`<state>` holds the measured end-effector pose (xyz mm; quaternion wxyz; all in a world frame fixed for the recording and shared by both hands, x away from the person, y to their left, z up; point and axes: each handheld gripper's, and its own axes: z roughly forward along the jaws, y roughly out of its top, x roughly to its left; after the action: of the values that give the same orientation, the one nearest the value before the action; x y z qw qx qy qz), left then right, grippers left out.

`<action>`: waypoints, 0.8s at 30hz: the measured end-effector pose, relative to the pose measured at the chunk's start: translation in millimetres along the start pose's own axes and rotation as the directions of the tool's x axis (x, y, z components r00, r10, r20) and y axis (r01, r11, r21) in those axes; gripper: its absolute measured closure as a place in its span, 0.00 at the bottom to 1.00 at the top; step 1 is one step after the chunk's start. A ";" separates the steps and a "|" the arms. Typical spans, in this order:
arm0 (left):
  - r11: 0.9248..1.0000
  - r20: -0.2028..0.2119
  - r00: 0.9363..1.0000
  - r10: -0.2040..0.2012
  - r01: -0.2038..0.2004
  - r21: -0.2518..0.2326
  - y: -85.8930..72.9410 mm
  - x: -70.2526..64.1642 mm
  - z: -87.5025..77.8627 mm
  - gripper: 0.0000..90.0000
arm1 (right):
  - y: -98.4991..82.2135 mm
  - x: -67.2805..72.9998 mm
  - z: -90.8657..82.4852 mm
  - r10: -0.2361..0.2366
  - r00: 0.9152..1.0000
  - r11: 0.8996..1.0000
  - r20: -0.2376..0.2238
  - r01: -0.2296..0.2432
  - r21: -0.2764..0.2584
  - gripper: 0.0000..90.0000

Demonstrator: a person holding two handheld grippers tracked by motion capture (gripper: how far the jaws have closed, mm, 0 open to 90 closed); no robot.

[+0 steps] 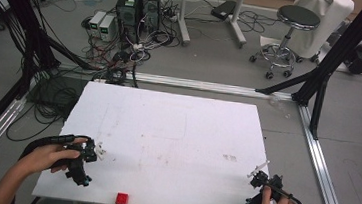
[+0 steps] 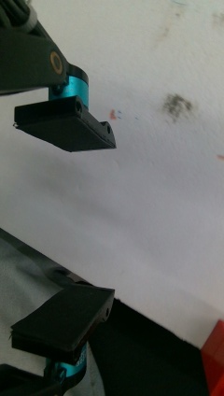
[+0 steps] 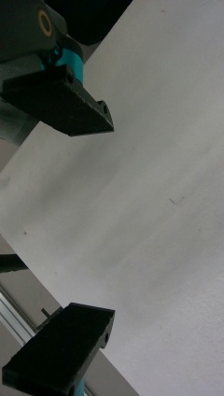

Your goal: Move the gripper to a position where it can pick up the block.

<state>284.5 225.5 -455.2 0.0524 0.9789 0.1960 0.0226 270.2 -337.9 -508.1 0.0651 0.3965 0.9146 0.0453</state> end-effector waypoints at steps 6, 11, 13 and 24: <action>0.994 0.040 0.993 0.113 -0.113 -0.011 10.6 -10.9 0.5 0.26 | -0.3 -0.3 0.3 0.000 1.000 1.000 -0.002 0.000 0.002 0.10; 0.982 0.047 0.981 0.189 -0.188 -0.017 22.7 -20.7 3.5 0.26 | 0.7 0.2 -1.2 -0.002 1.000 1.000 -0.004 0.002 -0.001 0.10; 0.978 0.056 0.976 0.211 -0.210 -0.017 26.7 -24.3 4.6 0.26 | 0.7 0.3 -1.3 -0.001 1.000 1.000 -0.004 0.001 -0.004 0.10; 0.943 0.072 0.941 0.331 -0.331 -0.017 47.5 -41.9 8.0 0.26 | -1.5 -1.4 -2.4 0.006 1.000 1.000 -0.003 -0.006 -0.014 0.10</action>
<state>264.5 164.9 -458.9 0.0572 0.9980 0.0265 -0.0045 269.7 -340.0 -505.8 0.0665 0.3986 0.9132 0.0526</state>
